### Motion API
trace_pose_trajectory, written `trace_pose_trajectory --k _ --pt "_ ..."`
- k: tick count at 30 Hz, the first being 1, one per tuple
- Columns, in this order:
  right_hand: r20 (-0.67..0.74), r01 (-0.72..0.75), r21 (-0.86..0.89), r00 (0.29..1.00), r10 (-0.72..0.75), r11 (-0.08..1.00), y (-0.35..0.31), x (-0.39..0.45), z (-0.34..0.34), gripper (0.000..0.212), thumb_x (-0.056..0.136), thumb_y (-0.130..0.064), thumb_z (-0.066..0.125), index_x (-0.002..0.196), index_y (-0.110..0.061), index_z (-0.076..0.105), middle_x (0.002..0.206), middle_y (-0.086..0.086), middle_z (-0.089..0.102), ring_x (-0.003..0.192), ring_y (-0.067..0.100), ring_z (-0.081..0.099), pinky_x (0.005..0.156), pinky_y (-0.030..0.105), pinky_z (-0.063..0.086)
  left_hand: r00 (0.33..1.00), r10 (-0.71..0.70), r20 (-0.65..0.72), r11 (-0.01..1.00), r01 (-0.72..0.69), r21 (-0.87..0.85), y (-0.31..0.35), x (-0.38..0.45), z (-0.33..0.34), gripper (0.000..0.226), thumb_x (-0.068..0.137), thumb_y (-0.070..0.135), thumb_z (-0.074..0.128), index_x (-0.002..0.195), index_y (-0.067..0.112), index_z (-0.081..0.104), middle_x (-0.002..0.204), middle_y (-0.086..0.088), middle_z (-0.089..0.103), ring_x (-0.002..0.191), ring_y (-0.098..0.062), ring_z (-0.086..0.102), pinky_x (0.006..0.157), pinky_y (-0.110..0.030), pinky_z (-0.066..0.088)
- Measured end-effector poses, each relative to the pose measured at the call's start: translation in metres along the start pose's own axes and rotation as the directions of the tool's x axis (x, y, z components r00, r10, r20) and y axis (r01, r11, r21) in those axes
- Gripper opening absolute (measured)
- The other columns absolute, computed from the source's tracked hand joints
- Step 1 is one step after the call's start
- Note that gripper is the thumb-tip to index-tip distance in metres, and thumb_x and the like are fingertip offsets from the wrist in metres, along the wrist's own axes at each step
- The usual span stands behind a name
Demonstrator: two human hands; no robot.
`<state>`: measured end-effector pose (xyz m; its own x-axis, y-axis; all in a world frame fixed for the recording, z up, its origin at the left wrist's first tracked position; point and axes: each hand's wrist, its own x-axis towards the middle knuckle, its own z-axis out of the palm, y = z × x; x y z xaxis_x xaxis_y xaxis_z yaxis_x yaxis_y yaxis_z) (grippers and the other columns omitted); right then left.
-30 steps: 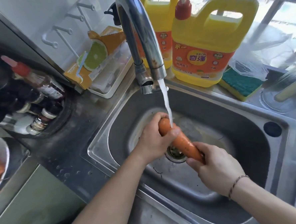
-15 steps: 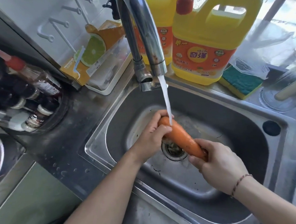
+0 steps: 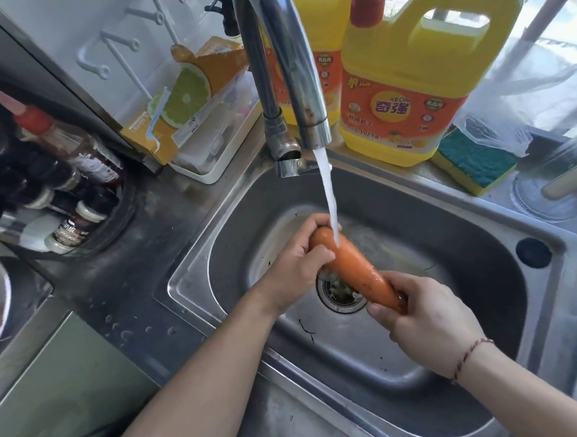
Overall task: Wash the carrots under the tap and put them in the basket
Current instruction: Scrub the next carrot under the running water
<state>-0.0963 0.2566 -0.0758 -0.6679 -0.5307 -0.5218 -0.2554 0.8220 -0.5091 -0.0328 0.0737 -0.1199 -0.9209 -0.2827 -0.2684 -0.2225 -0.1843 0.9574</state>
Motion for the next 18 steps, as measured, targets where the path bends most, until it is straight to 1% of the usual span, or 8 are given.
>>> trace_pose_trajectory --k 4,6,8,10,11,14,16,18 --pt "-0.008 0.023 -0.017 1.000 -0.023 1.000 -0.004 0.003 0.005 0.027 0.085 -0.047 0.065 0.111 -0.047 0.059 0.073 -0.014 0.065 0.076 0.014 0.067 0.073 0.031 0.054 0.986 -0.026 -0.162 0.999 0.030 0.024 -0.001 0.005 0.006 0.021 0.074 0.037 0.056 0.093 0.028 0.060 0.085 0.009 0.056 0.077 -0.008 0.052 0.066 -0.025 0.044" --pt "0.010 0.020 0.026 1.000 -0.020 0.999 -0.003 0.005 0.005 0.027 0.083 -0.046 0.067 0.110 -0.047 0.060 0.073 -0.014 0.066 0.075 0.013 0.068 0.074 0.033 0.056 0.982 -0.012 -0.189 0.998 0.023 0.054 -0.001 0.007 0.006 0.019 0.081 0.035 0.056 0.096 0.024 0.060 0.088 0.008 0.057 0.078 -0.007 0.053 0.066 -0.026 0.044" --pt "0.026 0.005 0.088 1.000 -0.007 0.996 0.002 0.008 0.002 0.025 0.083 -0.042 0.069 0.107 -0.046 0.063 0.070 -0.012 0.067 0.069 0.013 0.069 0.072 0.036 0.057 0.997 0.015 -0.080 0.999 -0.011 0.046 -0.002 0.003 0.000 0.023 0.087 0.024 0.058 0.108 0.018 0.056 0.095 0.006 0.054 0.080 -0.004 0.052 0.068 -0.023 0.046" --pt "0.075 -0.017 0.195 0.997 0.002 0.981 0.007 0.010 -0.002 0.018 0.083 -0.037 0.071 0.099 -0.042 0.066 0.067 -0.008 0.069 0.060 0.014 0.069 0.068 0.041 0.059 0.997 0.057 0.050 0.993 -0.062 0.097 -0.003 0.001 -0.007 0.041 0.081 0.017 0.069 0.118 0.016 0.051 0.102 0.006 0.051 0.084 -0.004 0.052 0.073 -0.021 0.048" --pt "0.097 -0.020 0.229 0.995 -0.003 0.973 0.008 0.011 -0.003 0.016 0.083 -0.035 0.072 0.098 -0.041 0.067 0.067 -0.006 0.070 0.057 0.014 0.069 0.067 0.043 0.060 0.995 0.070 0.068 0.987 -0.079 0.142 -0.003 0.000 -0.008 0.048 0.076 0.020 0.074 0.118 0.017 0.051 0.101 0.009 0.052 0.084 -0.004 0.053 0.074 -0.021 0.048" --pt "0.116 -0.016 0.281 0.993 -0.018 0.960 0.008 0.011 -0.001 0.016 0.085 -0.033 0.071 0.100 -0.039 0.068 0.068 -0.004 0.070 0.056 0.014 0.069 0.065 0.039 0.059 0.988 0.107 -0.110 0.966 -0.077 0.248 -0.005 0.002 0.000 0.043 0.069 0.041 0.069 0.106 0.023 0.057 0.088 0.021 0.059 0.078 -0.003 0.057 0.071 -0.019 0.048" --pt "0.131 -0.007 0.299 0.991 -0.034 0.954 0.006 0.010 0.002 0.015 0.086 -0.032 0.071 0.100 -0.037 0.068 0.069 -0.003 0.070 0.055 0.013 0.070 0.067 0.037 0.058 0.962 0.130 -0.240 0.964 -0.067 0.256 -0.008 0.006 0.005 0.028 0.074 0.045 0.062 0.097 0.028 0.060 0.087 0.012 0.066 0.082 -0.014 0.065 0.074 -0.034 0.056" --pt "0.135 0.002 0.306 0.990 -0.046 0.952 0.005 0.010 0.003 0.013 0.086 -0.033 0.071 0.097 -0.037 0.067 0.070 -0.002 0.071 0.055 0.013 0.070 0.070 0.037 0.057 0.937 0.177 -0.301 0.959 -0.095 0.267 -0.013 0.010 0.006 0.018 0.083 0.045 0.055 0.092 0.031 0.062 0.087 0.008 0.065 0.083 -0.023 0.066 0.076 -0.049 0.056"
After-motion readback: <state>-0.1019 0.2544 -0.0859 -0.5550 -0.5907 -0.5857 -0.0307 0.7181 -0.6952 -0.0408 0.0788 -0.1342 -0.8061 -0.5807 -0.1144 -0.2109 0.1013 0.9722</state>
